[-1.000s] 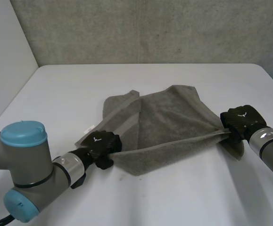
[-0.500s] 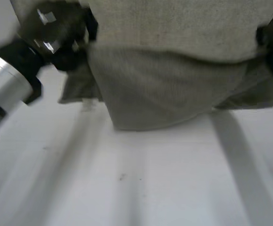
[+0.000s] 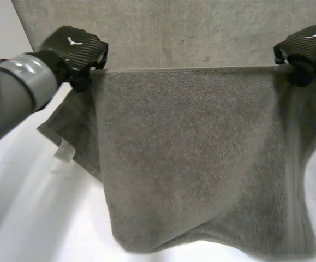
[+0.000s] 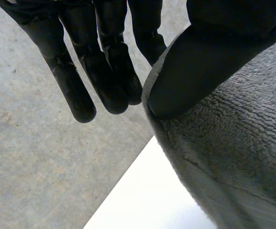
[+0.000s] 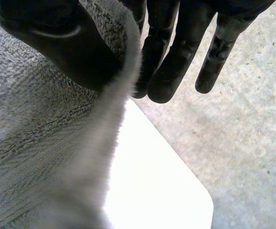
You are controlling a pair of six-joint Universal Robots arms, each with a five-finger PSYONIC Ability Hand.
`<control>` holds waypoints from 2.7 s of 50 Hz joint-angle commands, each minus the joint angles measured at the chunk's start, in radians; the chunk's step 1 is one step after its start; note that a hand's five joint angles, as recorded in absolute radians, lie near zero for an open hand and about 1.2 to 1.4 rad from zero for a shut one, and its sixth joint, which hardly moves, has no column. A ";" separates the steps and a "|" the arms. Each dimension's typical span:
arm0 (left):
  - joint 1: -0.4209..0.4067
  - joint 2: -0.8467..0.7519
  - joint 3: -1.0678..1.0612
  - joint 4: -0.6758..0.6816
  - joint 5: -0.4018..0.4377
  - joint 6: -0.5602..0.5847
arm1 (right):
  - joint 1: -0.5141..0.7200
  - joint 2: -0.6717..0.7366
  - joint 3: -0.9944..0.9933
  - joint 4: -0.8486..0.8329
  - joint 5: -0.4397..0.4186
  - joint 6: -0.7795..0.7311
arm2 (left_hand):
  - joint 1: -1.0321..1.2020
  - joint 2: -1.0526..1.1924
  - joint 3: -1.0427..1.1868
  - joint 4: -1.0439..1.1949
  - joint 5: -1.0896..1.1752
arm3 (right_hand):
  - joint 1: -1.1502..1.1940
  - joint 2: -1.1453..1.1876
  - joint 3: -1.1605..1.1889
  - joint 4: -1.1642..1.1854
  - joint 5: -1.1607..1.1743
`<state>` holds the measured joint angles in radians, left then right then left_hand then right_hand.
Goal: Fold the towel.
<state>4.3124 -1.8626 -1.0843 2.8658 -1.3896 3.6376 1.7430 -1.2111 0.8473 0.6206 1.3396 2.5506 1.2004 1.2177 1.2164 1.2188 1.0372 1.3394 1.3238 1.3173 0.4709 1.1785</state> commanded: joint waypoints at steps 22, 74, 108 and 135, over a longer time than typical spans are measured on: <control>0.007 0.123 -0.218 0.587 -0.135 -0.065 | 0.047 -0.113 0.249 -0.532 -0.014 0.175 | 0.196 0.179 0.180 0.178 0.185 | 0.057 0.072 0.079 0.925 0.043; 0.018 -0.127 -0.824 0.898 -0.115 0.024 | -0.060 -0.039 0.881 -0.705 -0.089 0.206 | -0.673 -0.690 -0.689 -0.691 -0.684 | 0.057 0.072 0.079 0.925 0.043; 0.056 -0.112 -0.815 0.796 -0.037 -0.178 | -0.053 -0.005 0.889 -0.706 -0.097 0.200 | -0.617 -0.634 -0.633 -0.635 -0.628 | 0.057 0.072 0.079 0.925 0.043; 0.064 -0.194 -0.750 0.794 -0.057 -0.214 | -0.060 -0.048 0.875 -0.703 -0.074 0.201 | 0.196 0.179 0.180 0.178 0.185 | 0.057 0.072 0.079 0.925 0.043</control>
<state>4.3712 -2.0755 -1.8464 3.6615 -1.4334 3.4216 1.6821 -1.2317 1.7303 -0.0854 1.2590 2.7623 1.1595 1.1704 1.1686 1.1698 0.9874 1.3396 1.3335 1.3174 0.4709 1.1828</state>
